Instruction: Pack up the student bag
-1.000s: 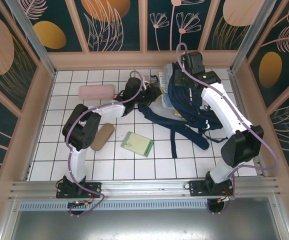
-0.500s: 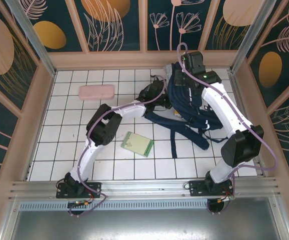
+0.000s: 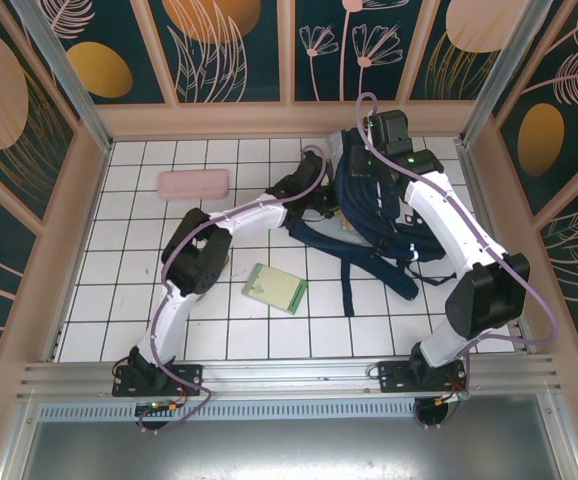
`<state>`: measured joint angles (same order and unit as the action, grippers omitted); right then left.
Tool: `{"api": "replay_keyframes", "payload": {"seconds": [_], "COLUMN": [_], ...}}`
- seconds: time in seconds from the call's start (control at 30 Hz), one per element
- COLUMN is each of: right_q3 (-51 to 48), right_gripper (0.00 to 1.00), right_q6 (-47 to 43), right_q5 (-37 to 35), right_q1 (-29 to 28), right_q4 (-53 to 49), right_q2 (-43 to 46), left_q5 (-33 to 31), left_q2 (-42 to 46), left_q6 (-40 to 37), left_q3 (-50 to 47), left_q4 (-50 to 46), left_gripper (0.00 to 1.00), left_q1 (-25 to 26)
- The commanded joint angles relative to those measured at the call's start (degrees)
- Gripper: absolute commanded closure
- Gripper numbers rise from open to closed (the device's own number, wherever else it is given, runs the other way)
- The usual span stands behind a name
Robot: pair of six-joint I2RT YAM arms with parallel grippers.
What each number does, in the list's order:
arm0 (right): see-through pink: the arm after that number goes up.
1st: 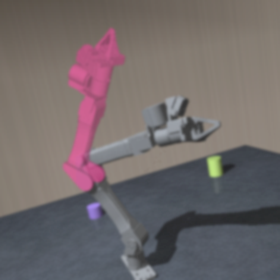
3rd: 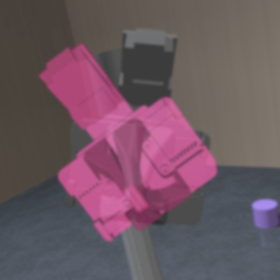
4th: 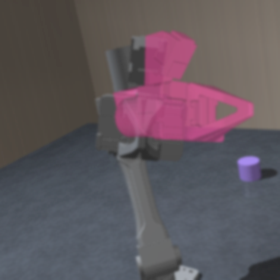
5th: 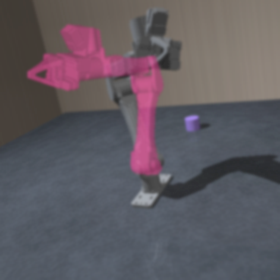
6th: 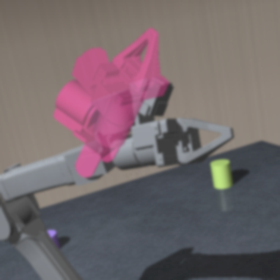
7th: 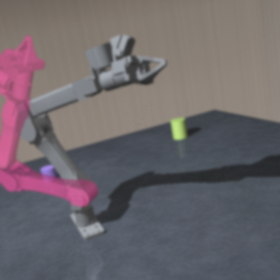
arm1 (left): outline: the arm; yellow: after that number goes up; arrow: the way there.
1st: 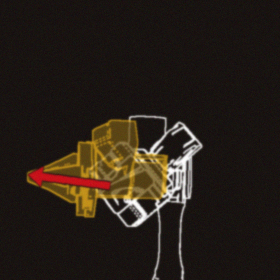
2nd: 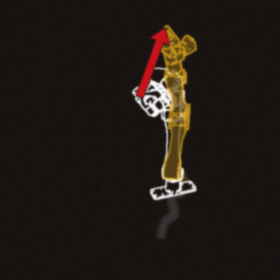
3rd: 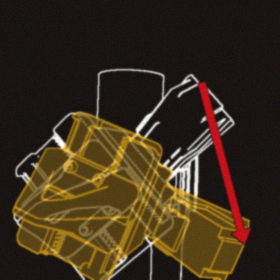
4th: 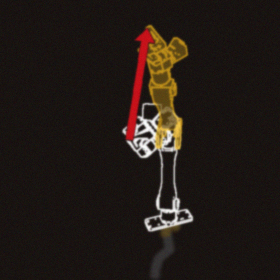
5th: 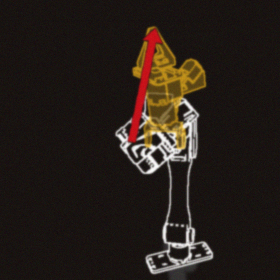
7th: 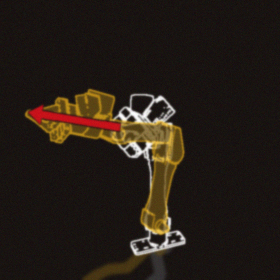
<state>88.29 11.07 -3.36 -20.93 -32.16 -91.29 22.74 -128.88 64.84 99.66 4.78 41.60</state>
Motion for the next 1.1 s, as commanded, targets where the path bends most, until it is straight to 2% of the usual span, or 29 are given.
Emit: {"api": "replay_keyframes", "payload": {"seconds": [0.0, 0.23, 0.37, 0.57, 0.73, 0.87, 1.07], "right_q3": [-1.46, -3.55, -3.89, -5.00, -5.60, -5.93, -6.46], "right_gripper": [1.00, 1.00, 1.00, 1.00, 1.00, 1.00, 1.00], "right_q6": [1.23, 1.91, 2.28, 2.29, 2.64, 2.73, 2.73], "right_q5": [1.17, 2.21, 2.21, 2.26, 2.22, 2.28, 2.22], "right_q1": [0.58, 0.60, 0.45, 0.58, 0.45, 0.53, 0.54], "right_q4": [5.95, 7.42, 7.77, 7.77, 7.68, 7.64, 7.81], "right_q2": [3.42, 3.71, 3.66, 4.96, 5.41, 5.84, 6.05], "left_q5": [-3.08, -4.64, -1.53, -3.14, -2.58, -5.40, -9.05], "left_q2": [7.32, 14.16, 10.53, 6.76, 0.81, -2.96, -5.21], "left_q6": [-4.03, -6.21, -4.97, -5.33, -7.39, -9.34, -9.99], "left_q3": [-4.03, -12.43, -10.04, -8.55, -2.24, 2.94, 4.74], "left_q4": [-2.23, -0.17, 0.57, -0.89, -3.21, -9.58, -13.50], "left_gripper": [0.16, 0.17, 0.20, 0.24, 0.33, 0.33, 0.30], "left_q1": [-1.22, -2.63, -2.61, -2.84, -2.94, -3.11, -3.20]}}
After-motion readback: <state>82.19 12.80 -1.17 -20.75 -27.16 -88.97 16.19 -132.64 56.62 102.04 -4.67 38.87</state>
